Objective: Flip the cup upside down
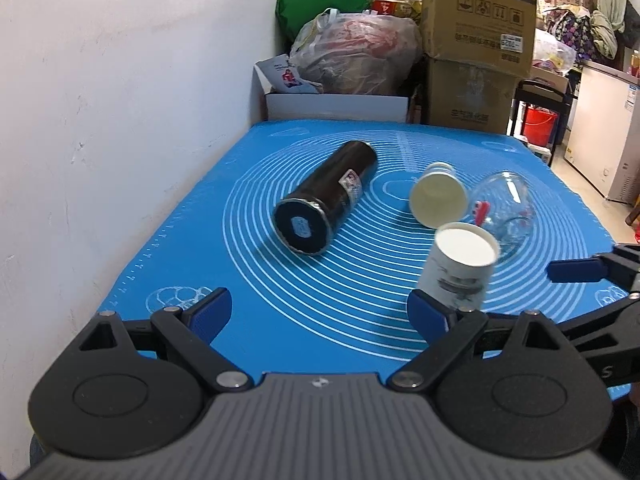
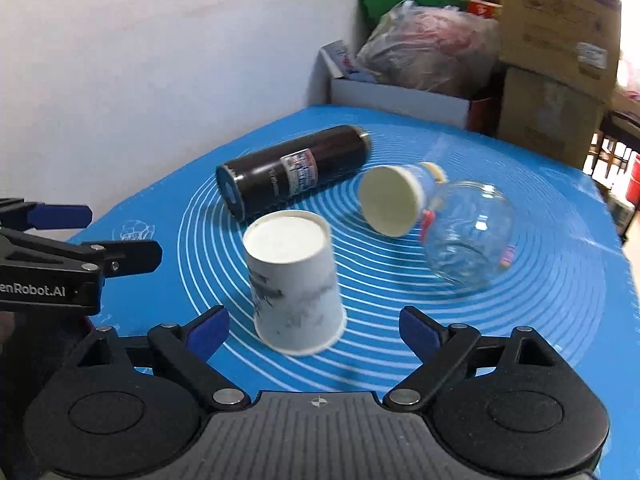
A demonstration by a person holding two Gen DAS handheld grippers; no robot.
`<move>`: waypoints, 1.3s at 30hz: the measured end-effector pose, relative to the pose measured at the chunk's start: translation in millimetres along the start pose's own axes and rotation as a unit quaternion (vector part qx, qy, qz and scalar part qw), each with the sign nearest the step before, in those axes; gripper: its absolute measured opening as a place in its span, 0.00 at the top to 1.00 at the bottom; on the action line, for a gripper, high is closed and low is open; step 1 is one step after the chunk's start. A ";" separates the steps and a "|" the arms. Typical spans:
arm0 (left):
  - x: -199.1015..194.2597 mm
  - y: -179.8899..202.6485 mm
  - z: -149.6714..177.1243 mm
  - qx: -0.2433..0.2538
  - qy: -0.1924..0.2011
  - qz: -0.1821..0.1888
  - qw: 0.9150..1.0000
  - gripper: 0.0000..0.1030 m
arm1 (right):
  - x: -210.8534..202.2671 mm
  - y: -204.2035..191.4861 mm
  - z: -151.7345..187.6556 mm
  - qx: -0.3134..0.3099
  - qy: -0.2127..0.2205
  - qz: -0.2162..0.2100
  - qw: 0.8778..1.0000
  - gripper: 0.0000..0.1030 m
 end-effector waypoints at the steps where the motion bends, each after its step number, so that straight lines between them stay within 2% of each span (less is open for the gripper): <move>1: -3.5 3.2 0.5 0.001 0.001 0.002 1.000 0.09 | -7.7 2.5 2.3 0.003 0.005 0.007 1.000 0.08; 11: -27.6 27.6 9.6 0.023 0.003 0.032 0.999 0.09 | -53.7 16.0 26.6 0.035 0.003 0.027 0.999 0.06; 19: -46.2 33.6 13.2 0.034 0.014 0.044 0.998 0.09 | -82.7 15.7 36.3 0.050 0.015 0.025 0.998 0.06; 39: -64.0 37.9 14.0 0.038 0.029 0.046 0.998 0.09 | -106.9 10.9 41.3 0.044 0.027 0.021 0.998 0.06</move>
Point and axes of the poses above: each gripper's, at about its wrist camera, not at the fingertips, and x roughly the way its jaws point, y to its right, z to its underside, the point moved 2 cm from there along x, roughly the way its jaws point, and after that the axes turned 13 degrees about x, right-handed, at the moved point
